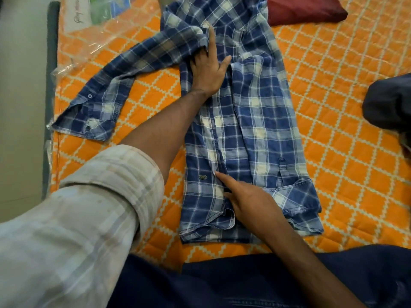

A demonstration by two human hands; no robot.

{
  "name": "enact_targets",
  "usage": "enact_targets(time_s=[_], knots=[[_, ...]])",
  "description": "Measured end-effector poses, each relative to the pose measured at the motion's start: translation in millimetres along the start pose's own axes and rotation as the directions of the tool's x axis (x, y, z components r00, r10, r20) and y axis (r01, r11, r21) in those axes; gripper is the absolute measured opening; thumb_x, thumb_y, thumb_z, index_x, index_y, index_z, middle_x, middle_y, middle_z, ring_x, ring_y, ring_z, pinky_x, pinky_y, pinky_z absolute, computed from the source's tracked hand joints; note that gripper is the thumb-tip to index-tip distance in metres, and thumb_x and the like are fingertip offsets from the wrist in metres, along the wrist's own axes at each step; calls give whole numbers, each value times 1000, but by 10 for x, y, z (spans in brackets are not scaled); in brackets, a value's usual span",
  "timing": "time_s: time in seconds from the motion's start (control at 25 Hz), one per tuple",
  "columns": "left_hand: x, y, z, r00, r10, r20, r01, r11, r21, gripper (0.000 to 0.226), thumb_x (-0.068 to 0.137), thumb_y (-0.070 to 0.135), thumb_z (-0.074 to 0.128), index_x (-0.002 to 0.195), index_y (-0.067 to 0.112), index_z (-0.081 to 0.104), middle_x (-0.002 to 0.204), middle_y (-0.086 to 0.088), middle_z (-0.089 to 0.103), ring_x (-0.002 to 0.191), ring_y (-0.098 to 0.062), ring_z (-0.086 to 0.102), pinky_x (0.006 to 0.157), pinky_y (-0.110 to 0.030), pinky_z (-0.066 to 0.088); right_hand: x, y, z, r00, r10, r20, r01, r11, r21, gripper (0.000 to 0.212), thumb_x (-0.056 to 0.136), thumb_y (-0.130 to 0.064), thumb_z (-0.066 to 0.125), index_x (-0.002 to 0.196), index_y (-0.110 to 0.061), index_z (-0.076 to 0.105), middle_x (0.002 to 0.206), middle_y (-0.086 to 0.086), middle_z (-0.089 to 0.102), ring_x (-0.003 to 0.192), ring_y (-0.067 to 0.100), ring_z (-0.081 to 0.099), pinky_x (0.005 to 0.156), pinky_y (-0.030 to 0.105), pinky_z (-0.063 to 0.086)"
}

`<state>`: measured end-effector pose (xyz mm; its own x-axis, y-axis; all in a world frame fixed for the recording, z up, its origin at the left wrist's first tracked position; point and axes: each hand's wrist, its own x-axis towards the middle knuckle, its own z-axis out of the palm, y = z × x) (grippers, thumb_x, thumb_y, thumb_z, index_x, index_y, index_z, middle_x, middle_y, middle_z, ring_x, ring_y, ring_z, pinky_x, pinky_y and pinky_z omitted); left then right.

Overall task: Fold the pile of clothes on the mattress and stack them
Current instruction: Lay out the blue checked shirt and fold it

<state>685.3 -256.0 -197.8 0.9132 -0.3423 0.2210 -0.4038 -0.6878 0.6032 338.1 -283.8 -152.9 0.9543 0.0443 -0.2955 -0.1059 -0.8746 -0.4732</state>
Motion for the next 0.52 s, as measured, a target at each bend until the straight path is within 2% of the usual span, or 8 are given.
enact_targets(time_s=[0.08,0.16,0.24,0.32,0.36,0.4,0.44,0.52], knots=[[-22,-7,-168,992,-48,116,52,998,-30,89,96,55,45,160,22,-7,117,-22,60,103,-36,57,99,-48,43,25,-6,-49,991,-48,-124,37,996,-87,35,104,-34,46,138,-33,55,102,-7,58,86,16,58,64,30,48],[-111,-43,-488,974,-53,221,70,995,-70,85,98,41,47,160,22,-8,89,-15,62,76,-27,58,75,-43,52,150,-55,-105,966,-117,-231,95,990,-104,27,99,-32,48,106,-23,72,93,-6,47,83,14,46,65,27,41],[-227,-129,-946,982,71,176,-71,997,-4,64,98,22,44,159,19,23,75,-10,61,60,-23,54,58,-41,45,379,-152,-151,937,-247,-249,220,967,-131,28,93,-28,44,91,-19,70,97,-4,49,87,15,44,74,31,43],[-277,-308,-1441,968,251,-4,-247,953,174,45,94,19,43,137,14,54,86,-11,65,72,-29,60,62,-40,47,656,-264,-198,938,-333,-99,320,939,-124,22,92,-21,46,96,-18,68,105,-1,56,93,19,50,79,36,46],[-237,-468,-1635,959,280,-35,-257,918,302,42,92,24,46,131,12,57,100,-14,65,88,-34,62,73,-44,50,771,-312,-222,946,-323,-2,321,941,-109,21,93,-16,48,99,-18,68,106,0,58,94,21,54,78,38,48],[-165,-679,-1802,977,211,-14,-185,886,426,47,91,32,50,133,12,54,117,-18,61,106,-39,58,87,-50,48,855,-345,-244,957,-281,76,287,953,-93,20,94,-13,49,100,-18,67,107,0,60,94,22,58,77,40,51],[-115,-898,-1926,998,28,51,-50,859,510,61,90,45,58,140,11,46,133,-20,53,122,-41,51,98,-55,42,902,-360,-252,970,-211,125,221,972,-75,21,93,-10,48,100,-18,67,107,-1,62,94,21,61,77,39,53],[-98,-1322,-2065,929,-332,165,190,809,556,97,81,67,70,148,6,33,147,-24,41,132,-44,43,105,-57,36,952,-365,-261,986,-95,135,99,995,-23,24,92,-8,48,97,-19,68,104,-2,67,89,18,64,74,36,55]])
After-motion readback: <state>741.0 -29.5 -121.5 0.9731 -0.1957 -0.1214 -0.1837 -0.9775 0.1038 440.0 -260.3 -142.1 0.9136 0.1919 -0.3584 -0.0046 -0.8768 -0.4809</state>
